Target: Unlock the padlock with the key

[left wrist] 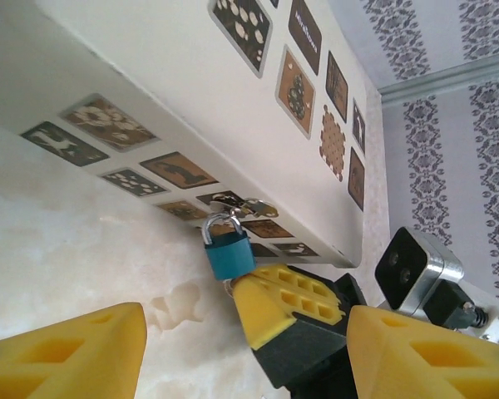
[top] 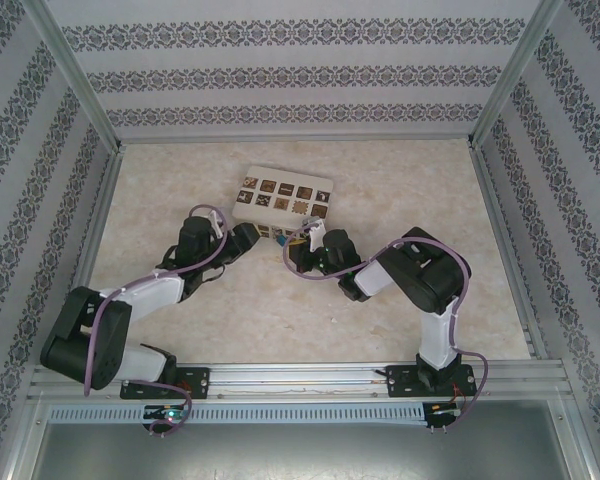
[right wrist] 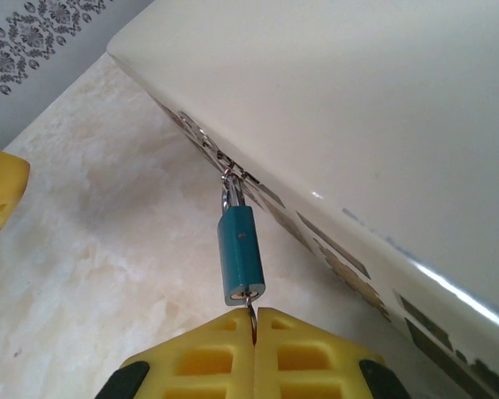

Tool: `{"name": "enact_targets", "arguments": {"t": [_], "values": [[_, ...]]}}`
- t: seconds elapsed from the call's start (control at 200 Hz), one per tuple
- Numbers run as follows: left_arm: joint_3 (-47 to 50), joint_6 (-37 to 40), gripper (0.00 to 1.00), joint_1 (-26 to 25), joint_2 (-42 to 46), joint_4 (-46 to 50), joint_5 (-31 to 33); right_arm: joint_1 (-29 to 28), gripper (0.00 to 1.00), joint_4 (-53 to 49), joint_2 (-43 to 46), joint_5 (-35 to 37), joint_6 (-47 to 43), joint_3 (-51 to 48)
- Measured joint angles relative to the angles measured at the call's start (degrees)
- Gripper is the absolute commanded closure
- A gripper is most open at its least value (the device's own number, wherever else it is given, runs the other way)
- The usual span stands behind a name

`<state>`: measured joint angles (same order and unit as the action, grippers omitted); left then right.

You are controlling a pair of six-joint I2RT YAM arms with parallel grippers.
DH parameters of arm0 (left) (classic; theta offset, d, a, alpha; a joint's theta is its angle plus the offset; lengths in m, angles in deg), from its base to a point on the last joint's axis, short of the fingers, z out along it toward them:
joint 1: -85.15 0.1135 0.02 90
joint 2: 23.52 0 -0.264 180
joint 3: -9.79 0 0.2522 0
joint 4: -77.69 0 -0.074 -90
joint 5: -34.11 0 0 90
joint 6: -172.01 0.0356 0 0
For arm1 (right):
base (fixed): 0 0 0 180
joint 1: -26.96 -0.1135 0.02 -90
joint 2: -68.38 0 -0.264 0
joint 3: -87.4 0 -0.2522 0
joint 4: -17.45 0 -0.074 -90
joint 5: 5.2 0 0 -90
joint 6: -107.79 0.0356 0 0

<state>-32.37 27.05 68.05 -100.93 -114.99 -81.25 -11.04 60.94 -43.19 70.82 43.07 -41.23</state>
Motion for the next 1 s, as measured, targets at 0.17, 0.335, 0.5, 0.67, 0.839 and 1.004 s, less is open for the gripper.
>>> {"name": "enact_targets", "arguments": {"t": [0.17,0.335,0.5,0.67,0.839,1.004], "values": [[4.81,-1.9,0.36,0.35,1.6,-5.86,0.9,-0.02,1.0,-1.4,0.66,-0.79,3.61,0.0],[7.08,-4.59,0.37,0.35,1.53,-10.58,1.29,-0.02,1.0,-3.23,1.73,-1.62,7.85,0.28],[7.23,-6.93,0.38,0.35,-0.22,-14.38,1.25,-0.02,1.0,-5.2,1.81,-2.4,11.19,1.36],[7.23,-9.64,0.41,0.35,-4.5,-18.6,0.81,0.0,1.0,-7.08,1.81,-4.17,15.19,3.06],[6.78,-11.8,0.43,0.35,-9.2,-21.03,-0.57,0.26,1.0,-8.2,1.81,-5.44,18.49,3.8],[5.4,-13.77,0.44,0.35,-13.16,-23.17,-2.05,0.7,1.0,-8.22,1.81,-6.43,21.51,3.91]]}}
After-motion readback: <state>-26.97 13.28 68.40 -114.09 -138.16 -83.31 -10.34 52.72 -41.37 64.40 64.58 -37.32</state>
